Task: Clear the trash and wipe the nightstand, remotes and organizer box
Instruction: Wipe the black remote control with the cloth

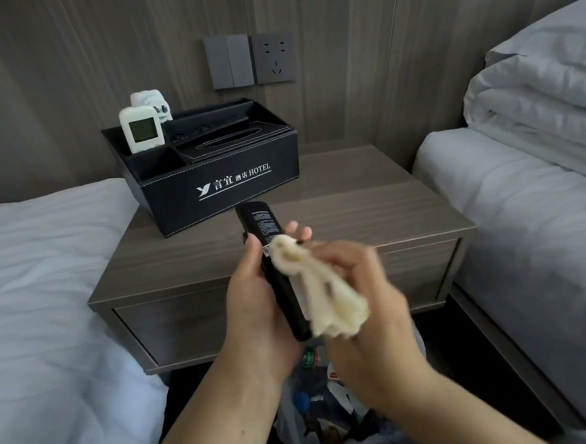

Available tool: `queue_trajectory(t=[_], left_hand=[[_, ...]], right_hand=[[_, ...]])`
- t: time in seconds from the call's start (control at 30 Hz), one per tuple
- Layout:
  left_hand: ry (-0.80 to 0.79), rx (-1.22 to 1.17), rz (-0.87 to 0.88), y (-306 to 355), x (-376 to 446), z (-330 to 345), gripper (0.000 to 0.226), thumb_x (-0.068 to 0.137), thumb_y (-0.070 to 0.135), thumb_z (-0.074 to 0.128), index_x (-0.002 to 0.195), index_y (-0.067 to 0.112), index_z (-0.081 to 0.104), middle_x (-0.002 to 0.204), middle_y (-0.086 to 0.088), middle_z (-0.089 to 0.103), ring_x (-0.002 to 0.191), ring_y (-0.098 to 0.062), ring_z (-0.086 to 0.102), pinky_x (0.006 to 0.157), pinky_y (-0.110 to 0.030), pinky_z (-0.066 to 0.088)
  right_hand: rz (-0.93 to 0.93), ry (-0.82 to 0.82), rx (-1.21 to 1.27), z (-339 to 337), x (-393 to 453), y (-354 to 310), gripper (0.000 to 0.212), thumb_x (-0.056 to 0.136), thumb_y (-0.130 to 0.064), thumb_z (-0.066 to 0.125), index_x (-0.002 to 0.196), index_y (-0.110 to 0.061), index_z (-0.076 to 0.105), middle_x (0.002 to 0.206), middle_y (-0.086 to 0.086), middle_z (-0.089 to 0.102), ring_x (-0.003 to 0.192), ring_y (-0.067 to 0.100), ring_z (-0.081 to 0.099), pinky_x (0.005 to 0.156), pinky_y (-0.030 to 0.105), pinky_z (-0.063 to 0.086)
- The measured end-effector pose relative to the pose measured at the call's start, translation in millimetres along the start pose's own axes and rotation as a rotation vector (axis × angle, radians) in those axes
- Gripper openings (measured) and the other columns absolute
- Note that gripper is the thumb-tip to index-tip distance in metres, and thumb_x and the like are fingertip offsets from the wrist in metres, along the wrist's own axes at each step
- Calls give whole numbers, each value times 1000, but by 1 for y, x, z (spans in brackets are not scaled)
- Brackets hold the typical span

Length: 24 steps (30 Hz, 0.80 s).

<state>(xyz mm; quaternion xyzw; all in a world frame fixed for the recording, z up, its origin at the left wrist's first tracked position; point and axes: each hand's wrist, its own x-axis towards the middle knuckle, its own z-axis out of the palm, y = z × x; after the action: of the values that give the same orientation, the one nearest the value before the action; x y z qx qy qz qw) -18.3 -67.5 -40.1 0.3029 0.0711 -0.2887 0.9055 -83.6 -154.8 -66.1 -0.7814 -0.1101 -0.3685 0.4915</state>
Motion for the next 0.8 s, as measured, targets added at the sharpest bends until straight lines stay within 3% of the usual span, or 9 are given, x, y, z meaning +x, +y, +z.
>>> queue_trajectory(t=[0.1, 0.17, 0.23, 0.3, 0.37, 0.43, 0.6, 0.73, 0.8], left_hand=[[8, -46, 77, 10, 2, -4, 57, 100, 52, 32, 124, 9, 60, 121, -8, 69, 123, -19, 57, 107, -38, 39], [-12, -30, 112, 17, 3, -6, 57, 100, 54, 28, 128, 12, 57, 121, -6, 70, 124, -17, 57, 107, -38, 37], [-44, -11, 137, 18, 1, -4, 56, 101, 52, 27, 129, 12, 55, 121, -6, 70, 124, -16, 58, 105, -37, 37], [-71, -6, 157, 16, 0, -3, 54, 102, 48, 29, 129, 10, 56, 121, -7, 70, 125, -16, 58, 105, -35, 39], [-98, 36, 193, 14, -1, -4, 52, 102, 46, 30, 133, 10, 54, 124, -5, 69, 125, -14, 57, 107, -36, 38], [-130, 90, 236, 14, -1, -5, 53, 102, 46, 29, 137, 11, 50, 126, -4, 67, 125, -13, 57, 107, -37, 38], [-183, 109, 331, 27, 2, -7, 56, 102, 46, 27, 138, 8, 48, 129, -7, 66, 125, -16, 58, 112, -36, 34], [-214, 170, 306, 19, 2, -7, 61, 98, 50, 28, 99, 15, 79, 124, -4, 68, 126, -13, 56, 113, -34, 33], [-258, 184, 200, 9, 0, -6, 62, 96, 55, 29, 99, 19, 79, 126, 0, 68, 123, -9, 59, 108, -29, 42]], right_hand=[[-124, -209, -137, 10, -14, 5, 45, 88, -20, 55, 130, -5, 56, 144, 6, 47, 141, 18, 36, 113, 40, 34], [57, -200, 45, 14, -15, -2, 47, 93, -43, 53, 128, -14, 62, 149, -1, 42, 142, 13, 33, 113, 35, 35], [243, -138, 227, 16, -14, -8, 43, 88, -56, 54, 117, -29, 70, 142, -12, 46, 134, 7, 43, 103, 26, 44], [265, -67, 187, 17, -9, -9, 27, 86, -43, 63, 111, -35, 69, 126, -15, 54, 119, 9, 55, 90, 30, 53], [290, -38, 133, 15, -5, -4, 33, 85, -27, 67, 116, -35, 59, 112, -13, 62, 102, 13, 63, 80, 36, 56], [305, -35, 125, 11, -1, 0, 39, 86, -24, 68, 121, -31, 56, 110, -15, 64, 101, 9, 63, 80, 24, 53], [3, 2, -163, 11, -9, 2, 32, 88, -16, 65, 119, -13, 67, 108, 1, 57, 92, 4, 59, 77, 9, 44], [-141, -20, -241, 15, -15, 0, 33, 92, -18, 59, 125, -18, 62, 109, 8, 47, 77, 8, 52, 70, 11, 43], [-148, 13, -277, 11, -6, 0, 34, 93, -20, 55, 127, -19, 61, 107, 7, 45, 80, 11, 51, 72, 17, 47]])
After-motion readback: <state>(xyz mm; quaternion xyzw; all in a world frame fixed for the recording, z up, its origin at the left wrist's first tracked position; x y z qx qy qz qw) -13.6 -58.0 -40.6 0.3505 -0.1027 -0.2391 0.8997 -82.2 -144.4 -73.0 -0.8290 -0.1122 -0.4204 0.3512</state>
